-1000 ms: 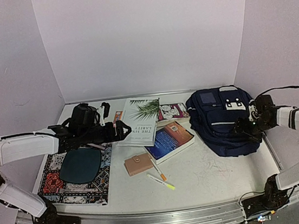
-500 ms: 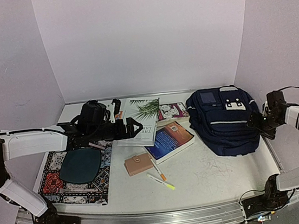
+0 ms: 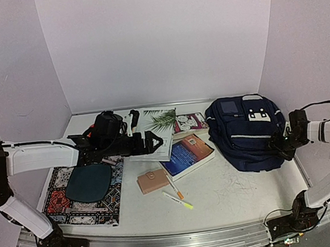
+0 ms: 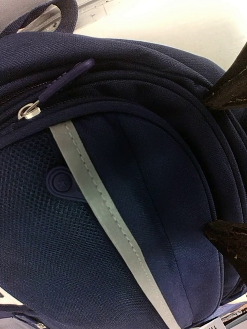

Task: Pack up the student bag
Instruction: Pick up the student bag from the corner of the board.

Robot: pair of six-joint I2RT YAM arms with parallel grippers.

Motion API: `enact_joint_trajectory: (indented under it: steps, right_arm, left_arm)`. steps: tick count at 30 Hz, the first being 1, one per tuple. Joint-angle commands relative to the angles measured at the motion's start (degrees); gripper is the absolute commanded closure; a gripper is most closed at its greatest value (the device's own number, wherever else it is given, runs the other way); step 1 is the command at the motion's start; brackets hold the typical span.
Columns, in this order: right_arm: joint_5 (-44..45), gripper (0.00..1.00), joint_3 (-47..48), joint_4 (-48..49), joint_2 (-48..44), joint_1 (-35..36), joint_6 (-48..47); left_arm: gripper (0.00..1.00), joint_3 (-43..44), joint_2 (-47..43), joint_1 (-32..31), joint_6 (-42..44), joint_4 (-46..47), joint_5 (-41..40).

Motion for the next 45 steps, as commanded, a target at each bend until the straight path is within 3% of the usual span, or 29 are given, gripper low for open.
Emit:
enact_joint_trajectory:
  steps: [1,6,11,15,20,24,37,45]
  right_arm:
    - [2.2,0.19,-3.9,0.2,-1.4,0.2,3.6]
    - [0.1,0.16,-4.4,0.5,-2.5,-0.8,3.2]
    - [-9.3,0.26,-6.4,7.0,-0.7,-0.8,1.9]
    - [-13.5,0.46,-7.7,10.5,0.0,-0.8,2.2]
    - [-17.1,0.82,-7.9,11.5,-3.3,-0.8,3.2]
    - [-18.5,1.0,-6.8,10.3,-8.7,-0.8,5.0]
    - [-25.7,1.0,-0.8,6.2,-22.2,-0.8,13.0]
    - [-27.1,1.0,9.7,3.1,-26.5,-0.7,17.2]
  left_arm:
    - [0.01,3.7,0.9,-1.5,-0.9,2.4,0.4]
    - [0.01,3.4,0.4,-2.2,-1.3,2.4,-0.5]
    - [0.01,2.6,-0.5,-2.5,-1.6,2.5,-1.0]
    - [0.01,2.6,-0.5,-3.0,-1.8,2.5,-1.0]
    - [0.01,3.4,0.2,-4.5,-1.9,2.6,-1.5]
    - [0.01,4.1,0.8,-5.5,-2.2,2.9,-1.7]
    - [0.01,8.1,4.1,-6.5,-1.9,3.7,-0.7]
    - [0.02,13.6,8.3,-8.8,0.1,3.9,-0.3]
